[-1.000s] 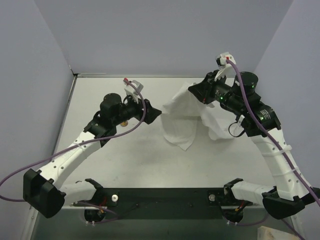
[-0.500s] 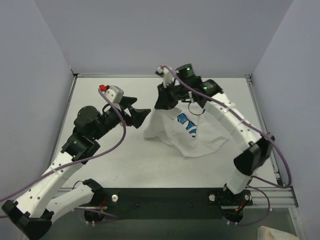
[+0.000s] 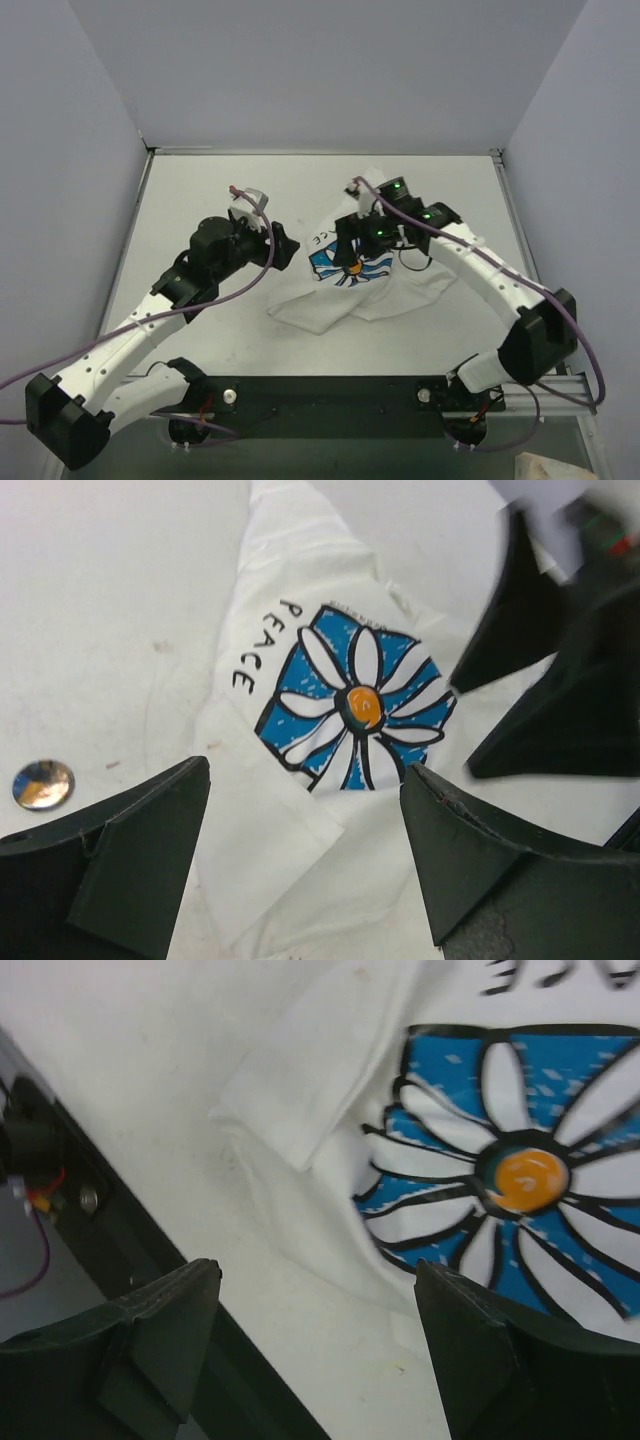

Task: Pin the brooch onto the clothing

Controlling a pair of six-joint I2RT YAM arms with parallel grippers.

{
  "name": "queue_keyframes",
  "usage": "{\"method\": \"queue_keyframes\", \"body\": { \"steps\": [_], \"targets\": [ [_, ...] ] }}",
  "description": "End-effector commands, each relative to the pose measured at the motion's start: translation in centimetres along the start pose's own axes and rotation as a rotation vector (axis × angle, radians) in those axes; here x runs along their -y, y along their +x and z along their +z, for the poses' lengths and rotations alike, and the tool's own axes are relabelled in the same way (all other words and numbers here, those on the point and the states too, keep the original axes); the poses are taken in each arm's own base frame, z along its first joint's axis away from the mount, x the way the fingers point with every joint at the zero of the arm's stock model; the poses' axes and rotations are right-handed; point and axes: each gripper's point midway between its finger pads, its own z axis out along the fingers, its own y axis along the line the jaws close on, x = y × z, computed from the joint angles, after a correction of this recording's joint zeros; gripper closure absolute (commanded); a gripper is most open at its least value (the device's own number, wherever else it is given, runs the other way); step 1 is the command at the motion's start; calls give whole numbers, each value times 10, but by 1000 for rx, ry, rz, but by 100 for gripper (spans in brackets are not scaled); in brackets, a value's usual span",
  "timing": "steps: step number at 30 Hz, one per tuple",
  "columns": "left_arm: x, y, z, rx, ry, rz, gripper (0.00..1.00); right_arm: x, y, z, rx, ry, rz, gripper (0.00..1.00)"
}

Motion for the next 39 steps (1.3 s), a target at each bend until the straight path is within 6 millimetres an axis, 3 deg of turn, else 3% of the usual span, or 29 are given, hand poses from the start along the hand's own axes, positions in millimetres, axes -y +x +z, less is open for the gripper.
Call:
{"method": "queue_keyframes", "body": {
  "steps": [1, 4, 5, 7, 8, 9, 11, 12, 14, 15, 18, 19, 22, 35, 37, 38, 39],
  "targets": [
    [-6, 40, 11, -142, -23, -113, 12, 68, 1, -59, 255, 246, 307, 19],
    [9, 72, 12, -232, 48, -225, 17, 97, 32, -75, 289, 357, 448, 21],
    [16, 95, 9, -294, 70, -288, 17, 105, 59, -67, 245, 384, 501, 21],
    [23, 116, 5, -344, 93, -346, 19, 111, 83, -66, 228, 418, 605, 22],
    [31, 127, 0, -377, 117, -374, 21, 113, 105, -59, 184, 431, 644, 23],
    [32, 149, -6, -425, 108, -435, 23, 112, 115, -57, 179, 434, 675, 23],
    [45, 166, -16, -458, 139, -488, 26, 110, 142, -48, 137, 447, 757, 25],
    [48, 184, -23, -501, 124, -551, 27, 108, 147, -48, 144, 446, 776, 26],
    [58, 193, -29, -517, 136, -598, 28, 102, 159, -43, 129, 433, 827, 29],
    [65, 212, -38, -571, 129, -637, 30, 99, 169, -41, 113, 432, 841, 30],
    [66, 234, -42, -602, 80, -708, 34, 94, 192, -32, 64, 453, 883, 33],
    [62, 246, -43, -603, 74, -728, 34, 95, 193, -28, 63, 462, 883, 34],
    [54, 256, -40, -567, 37, -799, 34, 98, 194, -17, 53, 473, 911, 33],
    [15, 271, 4, -464, -182, -876, 33, 120, 193, 29, 41, 459, 1095, 36],
    [9, 279, 10, -469, -218, -888, 37, 122, 192, 35, 50, 444, 1115, 41],
    [6, 281, 12, -468, -233, -896, 40, 122, 197, 39, 31, 444, 1124, 55],
    [4, 281, 14, -452, -233, -903, 44, 123, 200, 41, 24, 450, 1133, 78]
  ]
}}
